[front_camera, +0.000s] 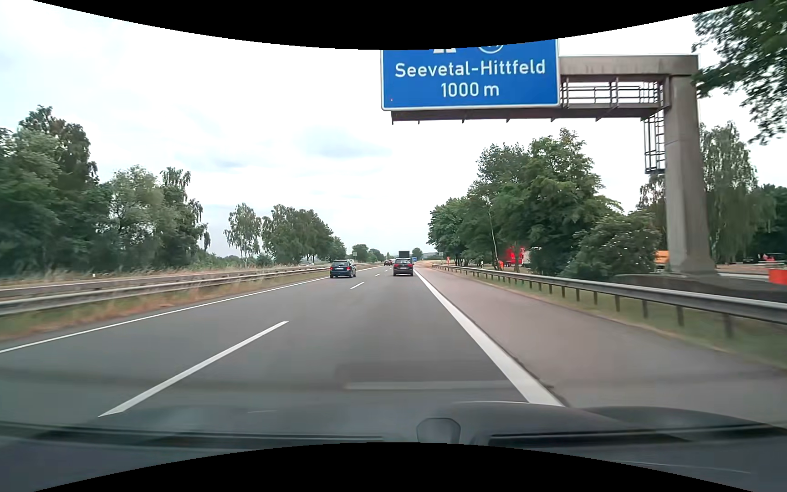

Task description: Follow the waypoints while adhering to traffic rules and regulations

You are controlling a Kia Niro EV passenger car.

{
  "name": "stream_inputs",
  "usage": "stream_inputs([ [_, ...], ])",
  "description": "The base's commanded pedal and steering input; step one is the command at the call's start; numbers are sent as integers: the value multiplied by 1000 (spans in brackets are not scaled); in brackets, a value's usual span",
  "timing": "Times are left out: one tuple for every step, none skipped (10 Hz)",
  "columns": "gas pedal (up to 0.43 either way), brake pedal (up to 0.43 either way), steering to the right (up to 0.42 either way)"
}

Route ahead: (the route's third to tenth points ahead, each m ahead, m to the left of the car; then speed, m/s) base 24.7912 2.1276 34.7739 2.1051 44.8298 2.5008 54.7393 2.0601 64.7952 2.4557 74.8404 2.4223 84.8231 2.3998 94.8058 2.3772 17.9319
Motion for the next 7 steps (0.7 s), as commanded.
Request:
stream_inputs([
  [98,0,-3],
  [98,0,-3],
  [98,0,-3],
  [98,0,-3],
  [110,0,-3],
  [118,0,-3],
  [118,0,-3],
])
